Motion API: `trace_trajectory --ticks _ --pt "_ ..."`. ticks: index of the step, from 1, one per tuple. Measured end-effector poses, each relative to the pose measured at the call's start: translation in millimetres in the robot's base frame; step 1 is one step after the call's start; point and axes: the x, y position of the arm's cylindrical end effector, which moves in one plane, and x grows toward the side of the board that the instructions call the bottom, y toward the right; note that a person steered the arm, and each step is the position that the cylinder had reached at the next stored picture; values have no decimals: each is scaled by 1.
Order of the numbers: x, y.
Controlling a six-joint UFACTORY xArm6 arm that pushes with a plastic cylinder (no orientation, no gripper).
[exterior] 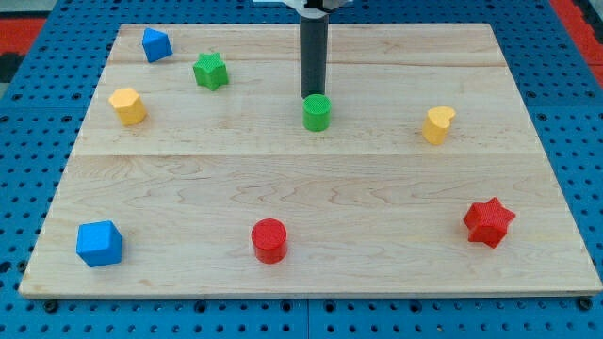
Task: Move the yellow heart to the right of the green circle
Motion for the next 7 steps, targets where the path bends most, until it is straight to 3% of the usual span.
trace_trajectory --ticks 1,3,4,5,7 --pt "20 -31" --pt "-43 -22" --pt "-42 130" --pt "23 227" --pt "52 146"
